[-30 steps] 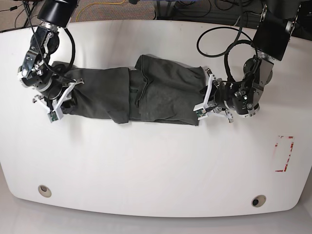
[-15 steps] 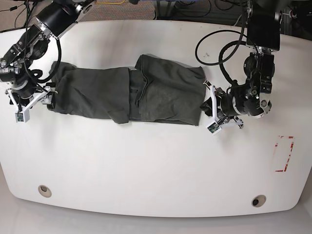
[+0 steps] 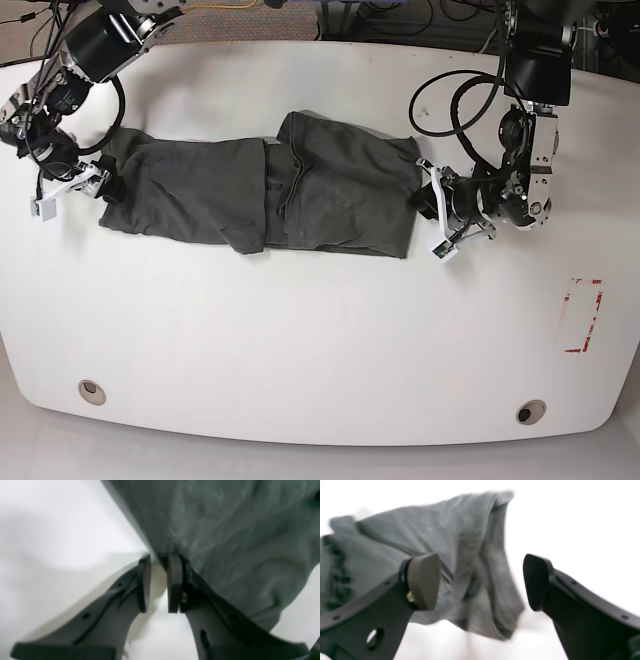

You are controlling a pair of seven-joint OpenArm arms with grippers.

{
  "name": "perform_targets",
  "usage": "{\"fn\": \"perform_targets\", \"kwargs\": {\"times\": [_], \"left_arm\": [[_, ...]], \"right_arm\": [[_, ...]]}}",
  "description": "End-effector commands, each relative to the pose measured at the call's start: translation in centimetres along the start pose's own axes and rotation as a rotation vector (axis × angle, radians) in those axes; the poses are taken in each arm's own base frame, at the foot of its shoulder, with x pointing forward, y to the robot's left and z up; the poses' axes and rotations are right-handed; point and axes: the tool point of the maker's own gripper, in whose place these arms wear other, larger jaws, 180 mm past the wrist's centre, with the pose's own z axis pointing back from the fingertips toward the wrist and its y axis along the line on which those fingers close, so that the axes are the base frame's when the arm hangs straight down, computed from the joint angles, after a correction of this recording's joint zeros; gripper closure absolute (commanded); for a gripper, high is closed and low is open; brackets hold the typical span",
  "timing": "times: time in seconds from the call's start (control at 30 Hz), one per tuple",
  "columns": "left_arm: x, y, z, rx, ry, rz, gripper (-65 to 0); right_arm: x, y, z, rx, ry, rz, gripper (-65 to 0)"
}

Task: Layout the t-shirt on the table in an organized manner, then fold the t-shirt properly
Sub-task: 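Move the right gripper to the bundle's other end and grasp it, then lift the bundle end with the right gripper and fold it toward the left gripper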

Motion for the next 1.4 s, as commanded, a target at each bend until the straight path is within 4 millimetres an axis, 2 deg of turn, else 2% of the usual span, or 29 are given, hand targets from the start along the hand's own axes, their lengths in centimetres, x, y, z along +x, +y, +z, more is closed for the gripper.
{"fn": "perform_targets", "kwargs": {"times": [0.0, 0.27, 0.5, 0.67, 0.77, 1.0, 1.37], "left_arm": [[0.0, 0.8, 0.2, 0.012, 0.011, 0.003, -10.1], [-0.5, 1.2, 0.3, 0.020, 0.022, 0.009, -10.1], [-0.7, 1.6, 0.6, 0.028, 0.025, 0.006, -10.1], [-0.5, 1.6, 0.8, 0.029, 0.022, 0.003, -10.1], [0.1, 1.8, 1.2, 0.039, 0.007, -0.006, -10.1], [1.4, 3.3, 3.5, 0.106, -0.030, -0.011, -10.1], [4.8, 1.3, 4.5, -0.002, -0.195, 0.044, -10.1]], "right_arm": [[1.8, -0.3, 0.4, 0.025, -0.053, -0.009, -49.1], [1.1, -2.0, 0.4, 0.034, -0.039, -0.080, -49.3], [0.9, -2.3, -0.3, 0.047, -0.045, -0.113, -49.3], [-0.1, -2.4, -1.0, 0.063, -0.027, -0.149, -49.3], [-0.4, -2.3, -1.2, 0.069, -0.020, -0.157, -49.3], [-0.9, -1.7, -1.7, 0.081, -0.014, -0.166, -49.3], [-1.8, 1.0, -3.6, 0.129, 0.038, -0.117, -49.0]]}}
